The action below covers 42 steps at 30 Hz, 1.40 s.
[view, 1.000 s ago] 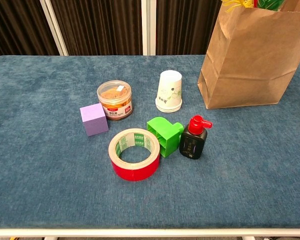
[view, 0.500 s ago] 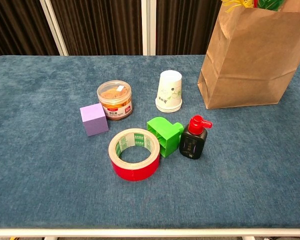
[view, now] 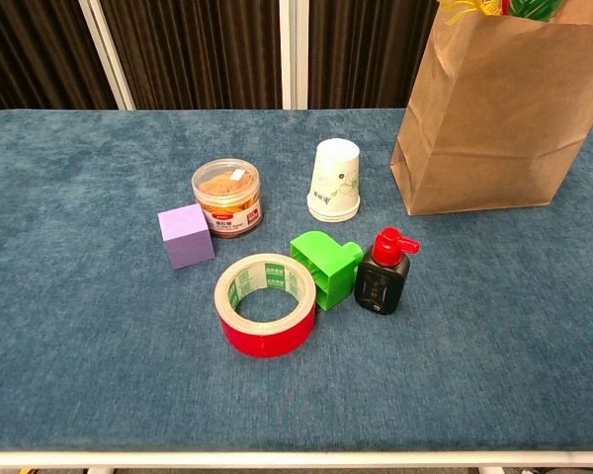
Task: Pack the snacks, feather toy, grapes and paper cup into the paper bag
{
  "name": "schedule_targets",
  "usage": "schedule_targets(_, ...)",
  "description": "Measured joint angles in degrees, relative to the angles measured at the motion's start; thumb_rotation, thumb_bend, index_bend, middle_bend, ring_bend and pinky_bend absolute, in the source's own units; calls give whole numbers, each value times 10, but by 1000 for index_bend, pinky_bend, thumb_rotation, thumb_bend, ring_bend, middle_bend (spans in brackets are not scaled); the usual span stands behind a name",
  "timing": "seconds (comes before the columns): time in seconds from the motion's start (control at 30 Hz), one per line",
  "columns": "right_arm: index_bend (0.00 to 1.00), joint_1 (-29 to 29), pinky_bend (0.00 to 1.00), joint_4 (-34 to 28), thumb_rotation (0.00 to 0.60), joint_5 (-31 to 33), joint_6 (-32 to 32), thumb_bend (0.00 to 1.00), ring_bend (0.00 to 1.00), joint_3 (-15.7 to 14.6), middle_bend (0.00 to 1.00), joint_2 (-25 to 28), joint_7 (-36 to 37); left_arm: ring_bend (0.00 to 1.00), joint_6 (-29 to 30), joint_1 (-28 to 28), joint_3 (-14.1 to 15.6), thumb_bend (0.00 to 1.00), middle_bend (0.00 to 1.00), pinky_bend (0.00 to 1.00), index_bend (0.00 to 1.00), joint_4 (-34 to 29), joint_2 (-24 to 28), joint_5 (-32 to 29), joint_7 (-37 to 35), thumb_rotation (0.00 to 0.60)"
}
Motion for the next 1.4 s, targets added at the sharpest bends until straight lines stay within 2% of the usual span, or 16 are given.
schedule_targets(0.13,335,25,285,34,600,27,-33,0,51,-22,202,-28,-36,51,0,1,0,148,136,177,161,5,-1,-1,-5,600)
schedule_targets(0.3,329,56,274,65,600,74,-55,0,43,-39,190,-60,-81,52,0,3,0,147,136,177,161,10,-2,-2,-11,600)
schedule_targets(0.5,329,83,274,100,600,124,-66,0,43,-56,190,-89,-122,52,3,4,1,147,136,177,161,16,-4,-1,-19,600)
schedule_targets(0.73,307,101,266,160,600,149,-65,0,38,-84,190,-125,-163,52,5,6,1,147,136,177,161,19,-4,-1,-23,600)
schedule_targets(0.9,273,109,173,209,600,159,-69,0,14,-98,169,-149,-179,52,4,6,1,147,136,177,161,20,-5,0,-24,600)
schedule_targets(1.1,243,112,67,254,600,192,-90,0,0,-100,155,-178,-165,52,2,5,2,147,136,177,161,20,-4,1,-22,600)
schedule_targets(1.4,231,123,62,310,600,225,-118,0,0,-98,142,-211,-159,52,1,5,1,147,136,178,161,20,-3,-1,-21,600)
